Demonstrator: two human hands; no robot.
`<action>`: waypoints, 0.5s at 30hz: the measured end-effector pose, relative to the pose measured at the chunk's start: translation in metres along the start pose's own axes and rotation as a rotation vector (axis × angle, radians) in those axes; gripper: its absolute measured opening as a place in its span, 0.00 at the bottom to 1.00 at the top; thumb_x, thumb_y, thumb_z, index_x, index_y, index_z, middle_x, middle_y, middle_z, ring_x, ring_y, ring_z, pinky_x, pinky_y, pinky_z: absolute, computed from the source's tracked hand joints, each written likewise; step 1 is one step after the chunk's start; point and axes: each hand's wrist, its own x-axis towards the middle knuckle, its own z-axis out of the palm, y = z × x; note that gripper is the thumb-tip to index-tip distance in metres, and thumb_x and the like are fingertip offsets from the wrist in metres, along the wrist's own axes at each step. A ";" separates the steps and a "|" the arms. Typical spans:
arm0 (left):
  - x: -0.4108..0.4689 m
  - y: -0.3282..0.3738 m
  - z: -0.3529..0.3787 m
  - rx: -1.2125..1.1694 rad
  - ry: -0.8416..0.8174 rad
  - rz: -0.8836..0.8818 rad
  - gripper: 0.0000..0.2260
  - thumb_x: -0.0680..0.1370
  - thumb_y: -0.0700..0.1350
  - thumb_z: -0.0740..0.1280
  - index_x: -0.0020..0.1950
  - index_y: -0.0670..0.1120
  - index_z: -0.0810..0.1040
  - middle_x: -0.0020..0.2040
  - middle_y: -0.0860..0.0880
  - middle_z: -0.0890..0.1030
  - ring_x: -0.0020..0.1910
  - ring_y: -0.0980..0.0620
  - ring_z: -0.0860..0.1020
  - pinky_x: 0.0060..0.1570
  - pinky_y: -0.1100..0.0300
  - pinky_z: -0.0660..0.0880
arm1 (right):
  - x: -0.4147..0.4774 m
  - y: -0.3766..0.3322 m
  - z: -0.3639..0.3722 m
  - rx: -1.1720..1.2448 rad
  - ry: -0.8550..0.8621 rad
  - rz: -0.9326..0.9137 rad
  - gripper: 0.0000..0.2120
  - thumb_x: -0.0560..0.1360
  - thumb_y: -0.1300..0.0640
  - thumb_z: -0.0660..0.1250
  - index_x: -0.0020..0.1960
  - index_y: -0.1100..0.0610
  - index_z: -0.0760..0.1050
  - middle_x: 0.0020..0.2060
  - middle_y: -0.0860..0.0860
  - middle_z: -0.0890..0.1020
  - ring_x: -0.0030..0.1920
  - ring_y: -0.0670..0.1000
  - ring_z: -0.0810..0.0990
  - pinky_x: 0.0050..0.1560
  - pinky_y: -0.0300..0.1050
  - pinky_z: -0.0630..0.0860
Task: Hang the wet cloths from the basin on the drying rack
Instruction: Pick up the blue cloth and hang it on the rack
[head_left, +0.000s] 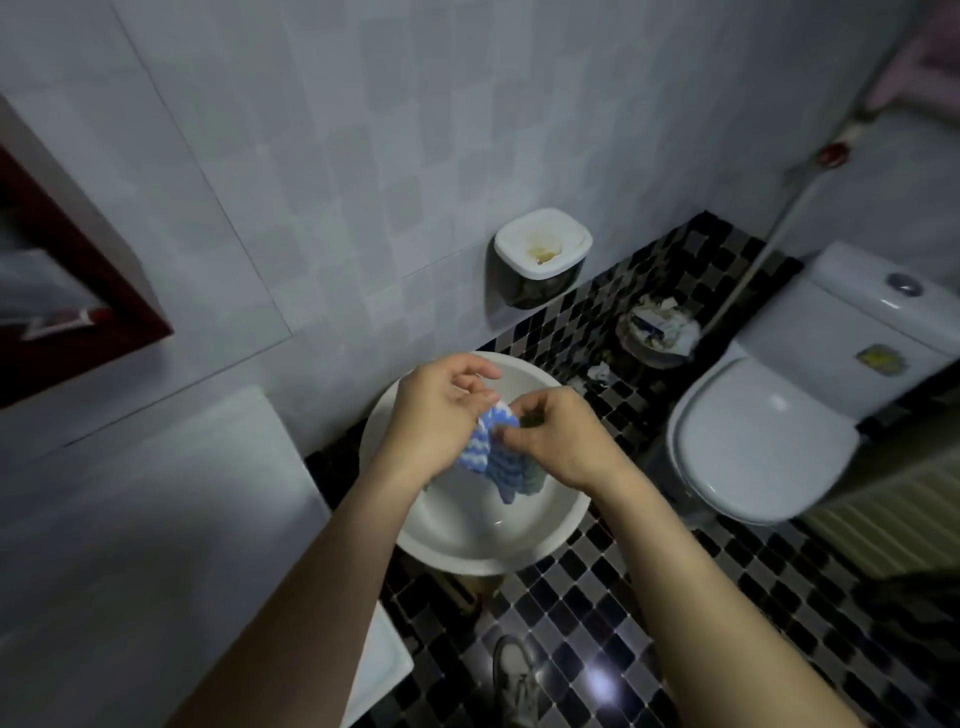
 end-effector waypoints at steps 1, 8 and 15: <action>-0.005 0.005 -0.001 0.018 -0.014 0.024 0.17 0.73 0.34 0.70 0.40 0.58 0.79 0.36 0.52 0.77 0.33 0.58 0.75 0.38 0.70 0.72 | -0.006 -0.004 -0.002 -0.114 0.019 -0.021 0.08 0.71 0.59 0.72 0.35 0.61 0.78 0.29 0.57 0.80 0.29 0.48 0.73 0.33 0.43 0.69; -0.030 0.029 -0.011 0.113 -0.230 0.025 0.21 0.76 0.32 0.65 0.39 0.59 0.80 0.33 0.57 0.77 0.34 0.59 0.74 0.41 0.64 0.71 | -0.043 -0.021 -0.009 -0.611 0.289 -0.133 0.04 0.70 0.54 0.66 0.43 0.54 0.72 0.40 0.51 0.77 0.41 0.55 0.75 0.36 0.45 0.67; -0.083 0.085 0.002 0.268 -0.337 0.164 0.10 0.75 0.40 0.63 0.34 0.48 0.78 0.32 0.56 0.77 0.38 0.53 0.75 0.40 0.60 0.69 | -0.136 -0.016 -0.037 0.162 0.281 0.048 0.06 0.71 0.60 0.68 0.37 0.59 0.81 0.32 0.51 0.81 0.36 0.47 0.78 0.40 0.44 0.75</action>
